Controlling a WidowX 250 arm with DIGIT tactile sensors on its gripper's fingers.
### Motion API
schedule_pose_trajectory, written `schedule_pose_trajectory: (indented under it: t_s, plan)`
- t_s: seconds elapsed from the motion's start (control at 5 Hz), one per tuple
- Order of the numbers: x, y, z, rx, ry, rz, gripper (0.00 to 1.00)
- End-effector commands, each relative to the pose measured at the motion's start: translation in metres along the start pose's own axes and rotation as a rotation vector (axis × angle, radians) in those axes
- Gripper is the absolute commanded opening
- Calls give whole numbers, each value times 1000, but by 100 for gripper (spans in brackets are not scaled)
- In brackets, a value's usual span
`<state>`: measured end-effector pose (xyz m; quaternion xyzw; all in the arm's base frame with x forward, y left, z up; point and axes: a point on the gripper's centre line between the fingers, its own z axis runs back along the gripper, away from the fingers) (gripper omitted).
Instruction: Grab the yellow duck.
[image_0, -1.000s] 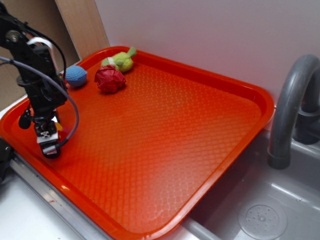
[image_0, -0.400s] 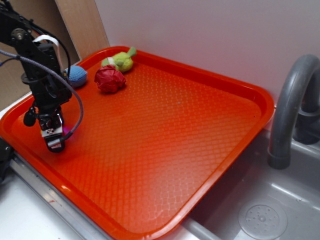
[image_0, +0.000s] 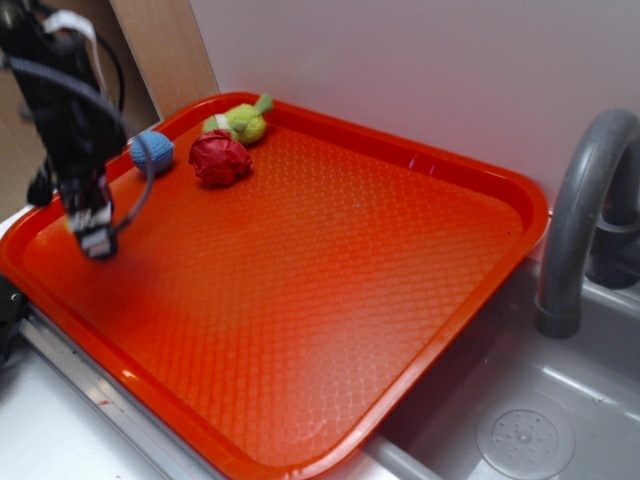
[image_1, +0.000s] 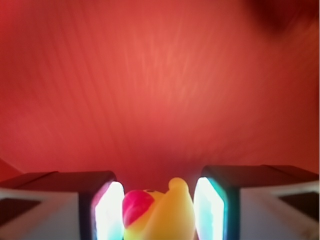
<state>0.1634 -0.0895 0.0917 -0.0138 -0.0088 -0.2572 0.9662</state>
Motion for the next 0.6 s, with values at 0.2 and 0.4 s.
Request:
schedule_pose_trajectory:
  t_s: [0.2, 0.4]
  plan:
    - [43, -1, 129, 0, -70, 158, 0]
    - [41, 2, 118, 1, -50, 162, 0]
